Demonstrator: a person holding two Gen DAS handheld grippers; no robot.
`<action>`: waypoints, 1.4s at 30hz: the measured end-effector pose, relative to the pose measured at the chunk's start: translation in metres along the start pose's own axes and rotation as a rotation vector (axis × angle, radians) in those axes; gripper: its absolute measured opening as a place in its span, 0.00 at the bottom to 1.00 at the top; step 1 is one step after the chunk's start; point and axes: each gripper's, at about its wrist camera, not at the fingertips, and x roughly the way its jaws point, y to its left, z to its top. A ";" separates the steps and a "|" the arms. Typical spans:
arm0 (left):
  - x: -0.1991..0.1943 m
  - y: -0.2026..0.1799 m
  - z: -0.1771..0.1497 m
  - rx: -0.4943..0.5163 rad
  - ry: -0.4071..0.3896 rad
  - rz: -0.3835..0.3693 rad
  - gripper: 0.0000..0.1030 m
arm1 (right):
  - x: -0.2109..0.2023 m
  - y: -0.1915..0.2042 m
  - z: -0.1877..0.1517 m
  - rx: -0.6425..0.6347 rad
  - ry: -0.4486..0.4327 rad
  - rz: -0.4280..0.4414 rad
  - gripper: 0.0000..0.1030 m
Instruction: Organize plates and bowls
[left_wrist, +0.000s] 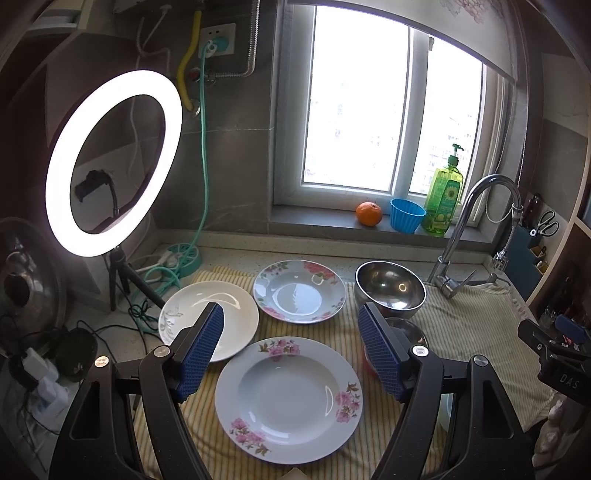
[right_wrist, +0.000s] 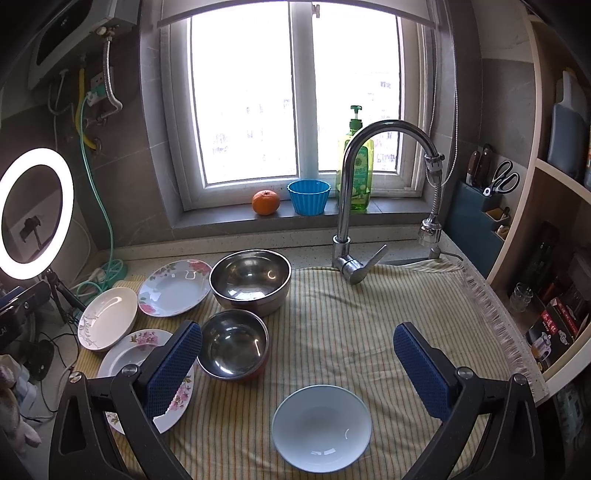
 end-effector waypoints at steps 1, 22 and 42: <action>0.000 0.000 0.000 0.000 -0.001 0.000 0.73 | 0.001 0.000 0.000 -0.001 0.000 0.000 1.00; 0.003 0.002 0.001 -0.004 0.003 -0.009 0.73 | 0.005 0.000 0.003 -0.004 0.007 -0.002 1.00; 0.005 0.005 0.002 -0.007 0.010 -0.011 0.73 | 0.008 -0.001 0.002 -0.008 0.021 -0.002 1.00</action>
